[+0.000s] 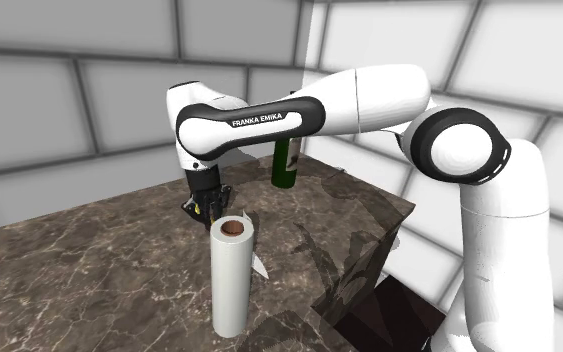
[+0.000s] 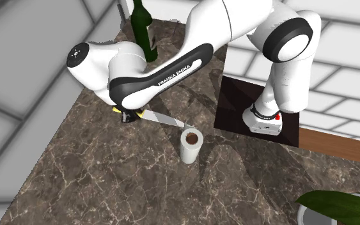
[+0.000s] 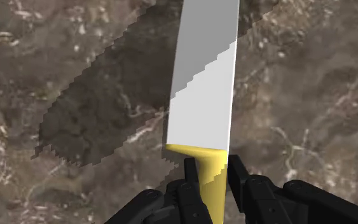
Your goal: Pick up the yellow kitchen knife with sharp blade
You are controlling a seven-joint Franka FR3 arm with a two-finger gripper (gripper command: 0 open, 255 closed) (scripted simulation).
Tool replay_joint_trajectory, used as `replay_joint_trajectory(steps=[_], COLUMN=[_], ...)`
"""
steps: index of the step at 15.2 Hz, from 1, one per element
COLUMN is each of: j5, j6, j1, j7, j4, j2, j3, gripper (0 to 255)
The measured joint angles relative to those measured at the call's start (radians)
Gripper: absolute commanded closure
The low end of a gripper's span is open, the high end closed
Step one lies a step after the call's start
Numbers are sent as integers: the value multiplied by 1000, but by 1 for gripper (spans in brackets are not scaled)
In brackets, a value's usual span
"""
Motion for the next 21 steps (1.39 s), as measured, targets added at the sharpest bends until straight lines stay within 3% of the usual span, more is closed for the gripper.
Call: replay_joint_trajectory(steps=[8,21], j5=[2,5], j6=[-13,-183], j1=[0,13], j7=[0,-7], j4=[7,176], j2=[-6,-8], j3=[1,6], gripper=[255,255])
